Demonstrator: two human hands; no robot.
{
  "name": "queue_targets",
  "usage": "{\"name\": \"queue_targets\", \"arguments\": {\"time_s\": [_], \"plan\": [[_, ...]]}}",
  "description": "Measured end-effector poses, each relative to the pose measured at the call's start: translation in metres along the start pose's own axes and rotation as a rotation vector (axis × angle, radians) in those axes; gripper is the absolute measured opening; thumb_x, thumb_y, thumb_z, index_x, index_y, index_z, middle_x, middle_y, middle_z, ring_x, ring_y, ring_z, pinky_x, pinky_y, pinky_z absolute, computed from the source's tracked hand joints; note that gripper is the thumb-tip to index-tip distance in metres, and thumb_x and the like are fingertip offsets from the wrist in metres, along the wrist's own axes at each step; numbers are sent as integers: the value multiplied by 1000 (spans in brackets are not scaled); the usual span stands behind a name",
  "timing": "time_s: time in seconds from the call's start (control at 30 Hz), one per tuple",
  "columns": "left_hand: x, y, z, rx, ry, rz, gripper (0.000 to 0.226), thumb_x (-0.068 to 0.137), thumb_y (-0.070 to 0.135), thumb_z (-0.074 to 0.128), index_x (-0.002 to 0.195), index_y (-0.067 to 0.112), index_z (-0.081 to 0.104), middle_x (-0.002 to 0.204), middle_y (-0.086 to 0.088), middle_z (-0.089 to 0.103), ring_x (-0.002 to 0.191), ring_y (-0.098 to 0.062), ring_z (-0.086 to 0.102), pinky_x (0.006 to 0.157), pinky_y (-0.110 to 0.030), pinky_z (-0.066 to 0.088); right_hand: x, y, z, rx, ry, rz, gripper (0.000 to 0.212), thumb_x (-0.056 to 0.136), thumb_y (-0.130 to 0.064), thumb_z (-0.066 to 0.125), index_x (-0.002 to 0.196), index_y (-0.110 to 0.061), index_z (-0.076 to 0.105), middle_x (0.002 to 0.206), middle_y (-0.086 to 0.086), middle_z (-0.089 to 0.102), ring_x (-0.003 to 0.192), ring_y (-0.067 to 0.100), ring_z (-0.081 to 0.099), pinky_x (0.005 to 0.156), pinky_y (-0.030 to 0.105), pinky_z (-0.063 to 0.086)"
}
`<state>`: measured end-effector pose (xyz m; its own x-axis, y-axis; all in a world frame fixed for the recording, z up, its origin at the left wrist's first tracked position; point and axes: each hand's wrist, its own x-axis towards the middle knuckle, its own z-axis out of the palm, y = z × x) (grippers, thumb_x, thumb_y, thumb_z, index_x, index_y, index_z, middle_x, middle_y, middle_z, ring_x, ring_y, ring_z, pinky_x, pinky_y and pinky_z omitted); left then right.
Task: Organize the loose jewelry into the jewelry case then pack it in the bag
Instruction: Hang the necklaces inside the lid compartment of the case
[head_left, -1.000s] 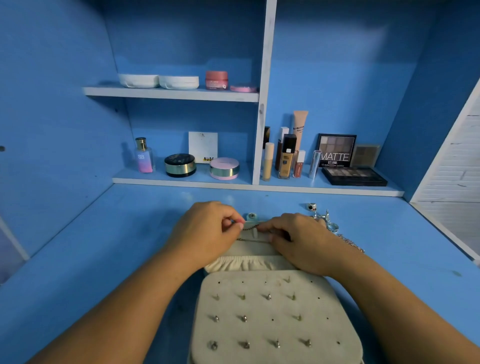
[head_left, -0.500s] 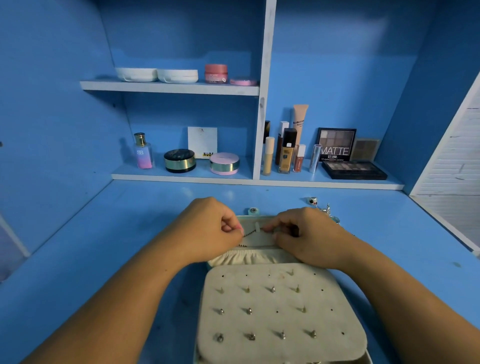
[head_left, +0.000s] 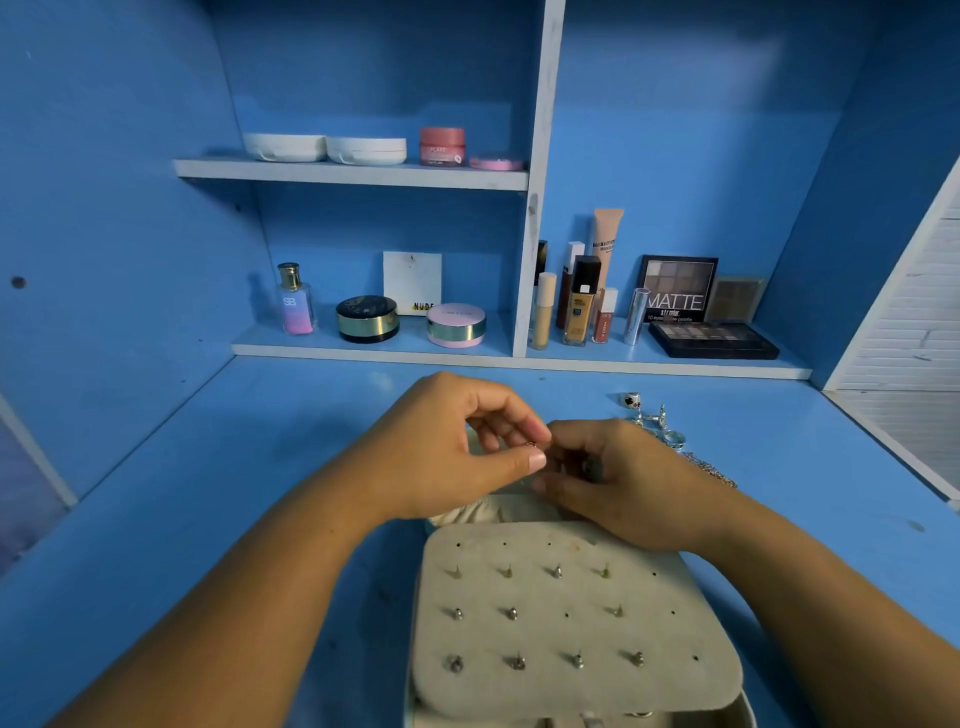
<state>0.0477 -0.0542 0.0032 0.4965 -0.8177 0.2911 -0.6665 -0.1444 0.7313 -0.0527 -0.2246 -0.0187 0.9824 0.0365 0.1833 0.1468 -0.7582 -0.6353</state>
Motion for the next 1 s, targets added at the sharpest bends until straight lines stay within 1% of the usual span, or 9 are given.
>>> {"name": "queue_targets", "arguments": {"time_s": [0.2, 0.3, 0.43, 0.47, 0.53, 0.6, 0.7, 0.83, 1.0], "plan": [[0, -16, -6, 225, -43, -102, 13, 81, 28, 76, 87, 37, 69, 82, 15, 68, 74, -5, 59, 71, -23, 52, 1, 6, 0, -24, 110, 88, 12, 91, -24, 62, 98, -30, 69, 78, -7, 67, 69, 10, 59, 68, 27, 51], [-1, -20, -9, 352, -145, -182, 11, 78, 38, 78, 87, 37, 71, 82, 16, 65, 76, -1, 58, 73, -23, 51, 0, 5, 0, -88, 101, 102, 16, 92, -21, 60, 105, -27, 66, 74, -11, 60, 61, 3, 52, 57, 13, 42], [-2, -17, -9, 343, -226, -219, 13, 76, 44, 79, 84, 35, 74, 80, 15, 66, 76, -1, 60, 68, -19, 47, -1, 5, -1, -248, 109, 88, 25, 93, -23, 54, 115, -28, 65, 92, -15, 58, 78, 5, 52, 67, 13, 41], [-2, -17, -9, 339, -236, -229, 14, 75, 45, 79, 84, 36, 74, 81, 15, 67, 76, 0, 60, 67, -17, 46, -2, 6, -1, -305, 106, 81, 26, 93, -25, 53, 117, -30, 64, 94, -15, 57, 84, 4, 49, 75, 15, 41], [-3, -17, -9, 318, -252, -244, 14, 74, 45, 80, 82, 37, 72, 83, 14, 69, 73, 2, 59, 65, -14, 44, -3, 5, -1, -395, 83, 99, 28, 93, -32, 52, 118, -33, 63, 97, -15, 57, 94, 8, 45, 90, 34, 41], [-2, -18, -9, 299, -267, -248, 12, 74, 43, 80, 79, 37, 70, 82, 13, 69, 70, 3, 59, 63, -12, 44, -4, 1, -2, -379, 38, 119, 26, 92, -35, 52, 115, -36, 64, 101, -14, 58, 99, 10, 45, 94, 42, 39], [-2, -17, -9, 273, -310, -263, 11, 78, 38, 78, 76, 38, 67, 81, 11, 69, 71, 1, 59, 62, -11, 45, -5, -2, -2, -320, -11, 90, 24, 91, -29, 54, 109, -38, 67, 100, -18, 59, 100, 6, 46, 97, 42, 37], [0, -18, -9, 240, -329, -282, 11, 83, 32, 75, 75, 35, 68, 70, 11, 66, 61, 4, 55, 56, -9, 42, -5, -4, -1, -221, 0, 54, 18, 86, -26, 59, 97, -34, 72, 91, -19, 64, 89, 2, 55, 92, 42, 42], [1, -20, -8, 207, -338, -284, 7, 84, 31, 74, 79, 32, 69, 70, 9, 66, 61, 0, 57, 57, -13, 43, -5, 0, 0, -299, 45, 60, 27, 86, -32, 59, 113, -36, 65, 96, -20, 58, 94, 2, 49, 95, 43, 39]]}}
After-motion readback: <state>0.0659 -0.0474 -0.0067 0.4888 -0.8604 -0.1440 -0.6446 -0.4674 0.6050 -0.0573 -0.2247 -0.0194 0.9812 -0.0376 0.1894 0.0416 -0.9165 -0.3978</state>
